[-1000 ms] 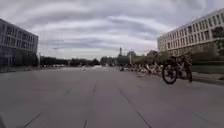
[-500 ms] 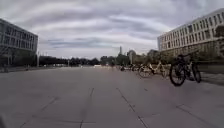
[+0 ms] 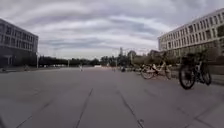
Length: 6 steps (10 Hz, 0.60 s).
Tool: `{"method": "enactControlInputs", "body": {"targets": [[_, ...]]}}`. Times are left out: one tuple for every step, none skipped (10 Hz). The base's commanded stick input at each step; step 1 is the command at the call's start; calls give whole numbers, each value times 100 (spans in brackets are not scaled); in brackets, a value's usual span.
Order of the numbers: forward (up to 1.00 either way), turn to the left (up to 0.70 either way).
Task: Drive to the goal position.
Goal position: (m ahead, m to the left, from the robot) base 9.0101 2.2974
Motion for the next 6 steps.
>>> {"method": "enactControlInputs", "body": {"targets": [[85,0],[85,0],[85,0],[85,0],[85,0],[85,0]]}}
